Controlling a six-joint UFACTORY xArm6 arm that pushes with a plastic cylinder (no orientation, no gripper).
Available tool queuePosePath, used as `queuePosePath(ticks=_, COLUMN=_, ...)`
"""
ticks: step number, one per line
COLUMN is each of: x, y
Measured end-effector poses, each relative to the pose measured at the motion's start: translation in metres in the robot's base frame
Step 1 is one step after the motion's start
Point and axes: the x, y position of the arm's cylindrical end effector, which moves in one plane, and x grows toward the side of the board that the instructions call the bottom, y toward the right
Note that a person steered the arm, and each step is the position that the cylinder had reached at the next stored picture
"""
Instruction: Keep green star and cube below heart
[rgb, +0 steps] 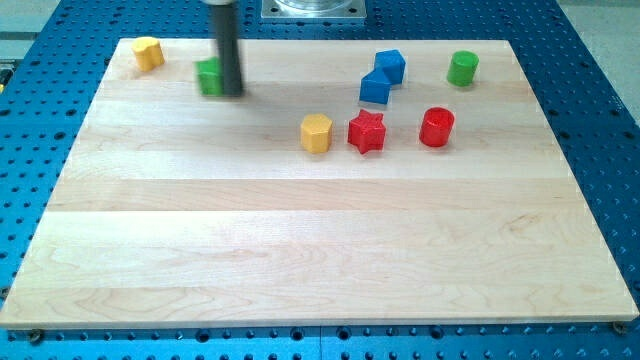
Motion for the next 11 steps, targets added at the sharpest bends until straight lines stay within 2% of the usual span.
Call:
queuePosePath(ticks=1, x=-0.032, y=0.016)
queuePosePath(ticks=2, x=-0.010, y=-0.044)
queuePosePath(ticks=3, x=0.024, y=-0.006)
queuePosePath(ticks=4, x=0.024, y=-0.060)
queuePosePath(ticks=5, x=0.031, y=-0.068)
queuePosePath(ticks=6, x=0.014, y=0.007)
queuePosePath(ticks=8, x=-0.059, y=0.193)
queuePosePath(ticks=9, x=-0.069, y=0.286)
queuePosePath(ticks=10, x=-0.044, y=0.312)
queuePosePath(ticks=11, x=-0.015, y=0.223)
